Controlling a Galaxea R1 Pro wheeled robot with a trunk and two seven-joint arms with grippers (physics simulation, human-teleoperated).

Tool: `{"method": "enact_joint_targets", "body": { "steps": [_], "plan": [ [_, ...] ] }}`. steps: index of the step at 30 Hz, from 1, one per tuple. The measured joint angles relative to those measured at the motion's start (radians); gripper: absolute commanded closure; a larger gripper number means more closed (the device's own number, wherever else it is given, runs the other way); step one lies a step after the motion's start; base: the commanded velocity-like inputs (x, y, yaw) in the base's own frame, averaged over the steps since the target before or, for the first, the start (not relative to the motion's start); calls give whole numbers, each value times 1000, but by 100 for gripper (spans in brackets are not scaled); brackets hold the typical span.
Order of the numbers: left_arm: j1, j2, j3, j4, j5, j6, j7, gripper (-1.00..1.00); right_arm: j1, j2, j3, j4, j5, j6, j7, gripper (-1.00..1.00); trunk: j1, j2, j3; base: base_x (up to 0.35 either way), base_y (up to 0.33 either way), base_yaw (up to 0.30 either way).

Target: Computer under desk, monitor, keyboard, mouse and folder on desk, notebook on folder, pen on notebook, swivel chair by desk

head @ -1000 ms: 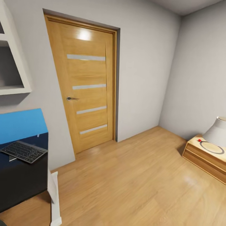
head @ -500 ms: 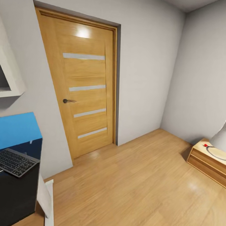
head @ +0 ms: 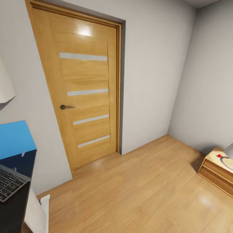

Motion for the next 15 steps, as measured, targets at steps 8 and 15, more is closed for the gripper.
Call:
{"method": "enact_joint_targets", "body": {
  "steps": [8, 15],
  "plan": [
    [0, 1, 0, 0, 0, 0, 0, -100, 0, 0, 0, 1, 0, 0, -1, -100, 0, 0, 0, 331, 0, 147],
    [0, 1, 0, 0, 0, 0, 0, -100, 0, 0, 0, 1, 0, 0, -1, -100, 0, 0, 0, 331, 0, 262]
  ]
}}
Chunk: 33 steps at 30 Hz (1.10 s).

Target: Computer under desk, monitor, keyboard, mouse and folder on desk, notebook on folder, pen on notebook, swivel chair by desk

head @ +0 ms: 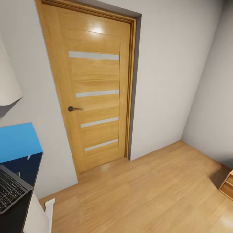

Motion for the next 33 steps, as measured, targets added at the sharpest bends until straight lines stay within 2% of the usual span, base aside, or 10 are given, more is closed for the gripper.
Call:
{"method": "enact_joint_targets", "body": {
  "steps": [12, 25, 33],
  "plan": [
    [0, 0, 0, 0, 0, 2, 0, -100, 0, 0, 0, 0, 0, -2, 0, -100, 0, 0, 0, 331, -23, 273],
    [0, 1, 0, 0, 0, 26, 0, -100, 0, 1, -1, 0, -2, -5, 0, -100, 0, 0, 0, 240, -238, 274],
    [0, 1, 1, -1, 0, 40, 0, -100, 0, 3, -1, 0, -2, -6, -2, -100, 1, 0, 0, 58, -174, 276]
  ]
}}
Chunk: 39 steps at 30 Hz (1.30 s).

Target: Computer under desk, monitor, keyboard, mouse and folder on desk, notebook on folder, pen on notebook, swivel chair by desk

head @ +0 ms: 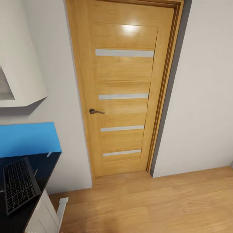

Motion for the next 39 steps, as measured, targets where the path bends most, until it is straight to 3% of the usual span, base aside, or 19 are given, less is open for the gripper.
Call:
{"method": "enact_joint_targets", "body": {
  "steps": [11, 21, 25, 29, 31, 39],
  "plan": [
    [0, 0, 0, -1, 1, -1, 1, -100, 0, 5, -2, -1, -3, -19, 0, -100, 0, 0, 0, 4, -15, 279],
    [0, -2, -3, -2, -1, -22, 0, -100, 0, 2, -6, 2, -3, -90, -6, -100, 0, 0, 0, 0, 0, 286],
    [0, 4, -3, 21, -1, -117, -1, -100, 0, 3, -7, 0, -5, -104, -62, -100, 0, 0, 0, 0, 0, 287],
    [0, 10, -3, 93, -2, -282, -3, -100, 0, 7, -5, 0, -6, -163, -167, -100, 0, 0, 0, 0, 0, 287],
    [0, 10, -4, 103, -2, -328, -4, -100, 0, 12, -4, 1, -6, -189, -214, -100, 0, 0, 0, 0, 0, 286],
    [0, 5, -5, 108, -2, -336, -4, -100, 0, 21, -3, -1, -6, -243, -306, -100, 0, 0, 0, 0, 0, 286]
  ]
}}
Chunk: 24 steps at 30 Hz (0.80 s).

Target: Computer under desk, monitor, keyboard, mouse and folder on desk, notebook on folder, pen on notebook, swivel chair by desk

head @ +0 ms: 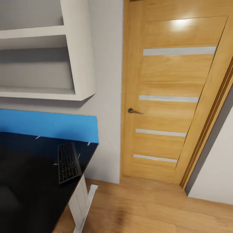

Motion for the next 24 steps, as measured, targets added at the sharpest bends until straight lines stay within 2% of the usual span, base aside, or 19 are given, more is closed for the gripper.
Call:
{"method": "enact_joint_targets", "body": {
  "steps": [7, 17, 21, 24],
  "plan": [
    [0, -1, 1, 0, 0, 0, 0, -100, 0, -2, -3, -3, 0, 0, -39, -100, 0, 0, 0, 0, -34, 286],
    [0, 0, 0, 1, 0, 1, 1, -100, 0, 0, -1, -1, 2, 0, -52, -100, 0, 0, 0, 0, -270, 287],
    [0, 1, 1, 0, 1, 1, 3, -100, 0, 9, 6, 6, 8, 0, -49, -100, 0, 0, 0, -16, -293, 287],
    [0, 4, 3, 0, 4, 34, 5, -100, 0, 16, 7, 9, 10, 0, -46, -100, 0, 0, 0, -153, -145, 287]
  ]
}}
